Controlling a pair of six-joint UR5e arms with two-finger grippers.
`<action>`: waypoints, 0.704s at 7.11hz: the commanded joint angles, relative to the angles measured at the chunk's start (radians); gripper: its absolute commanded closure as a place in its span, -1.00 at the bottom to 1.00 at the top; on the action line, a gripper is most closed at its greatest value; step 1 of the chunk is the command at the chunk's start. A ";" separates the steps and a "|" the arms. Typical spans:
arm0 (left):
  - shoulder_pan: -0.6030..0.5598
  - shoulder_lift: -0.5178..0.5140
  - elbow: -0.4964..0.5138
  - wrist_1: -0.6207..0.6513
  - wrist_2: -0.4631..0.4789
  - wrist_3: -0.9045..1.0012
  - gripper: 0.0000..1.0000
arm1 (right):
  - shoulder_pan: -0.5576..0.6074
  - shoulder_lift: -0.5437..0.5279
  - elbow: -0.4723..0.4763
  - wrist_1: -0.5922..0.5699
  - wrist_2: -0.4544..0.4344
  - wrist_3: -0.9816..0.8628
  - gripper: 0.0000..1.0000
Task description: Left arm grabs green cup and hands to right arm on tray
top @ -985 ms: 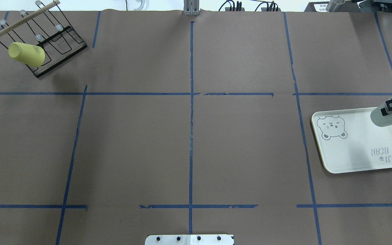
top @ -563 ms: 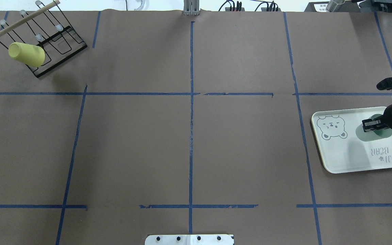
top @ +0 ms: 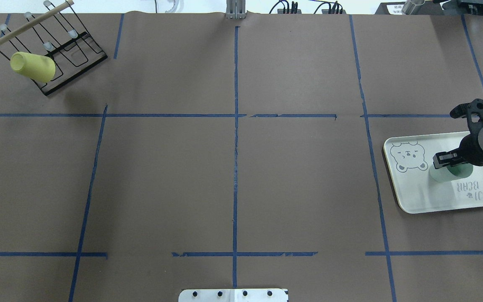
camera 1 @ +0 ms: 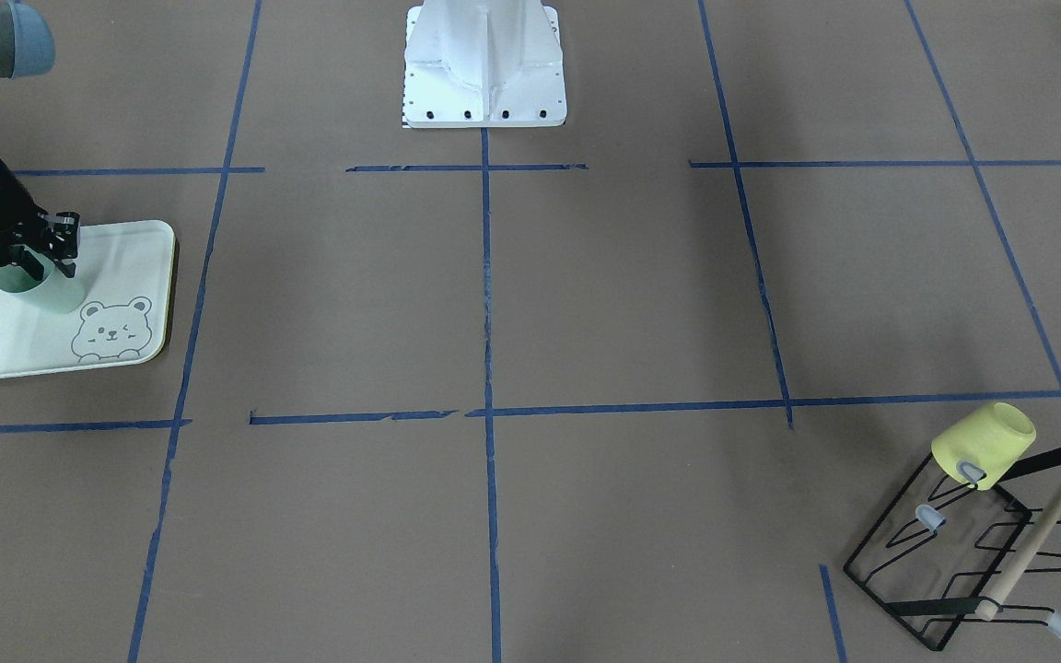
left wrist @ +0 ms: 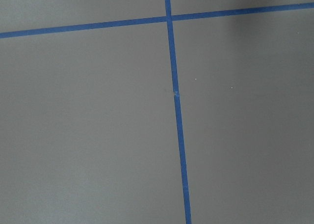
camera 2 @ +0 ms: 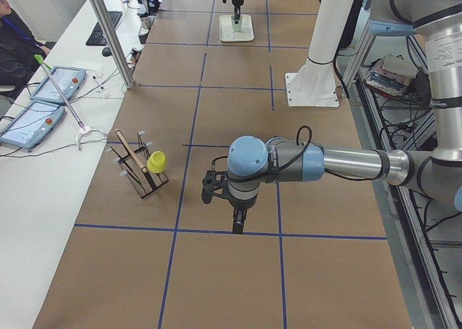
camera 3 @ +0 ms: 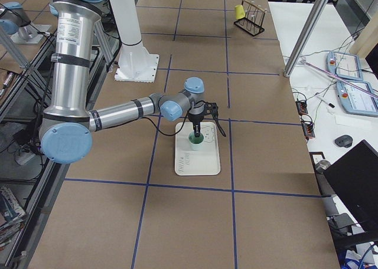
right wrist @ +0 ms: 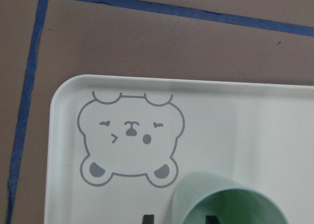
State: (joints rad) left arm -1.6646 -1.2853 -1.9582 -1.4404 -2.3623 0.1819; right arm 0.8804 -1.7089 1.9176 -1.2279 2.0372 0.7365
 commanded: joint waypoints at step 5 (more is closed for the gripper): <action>0.000 -0.002 0.005 -0.027 0.002 -0.001 -1.00 | 0.349 -0.021 0.155 -0.423 0.127 -0.590 -1.00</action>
State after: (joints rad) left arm -1.6644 -1.2870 -1.9571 -1.4530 -2.3613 0.1822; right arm 1.1165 -1.7175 2.0407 -1.5156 2.1561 0.3785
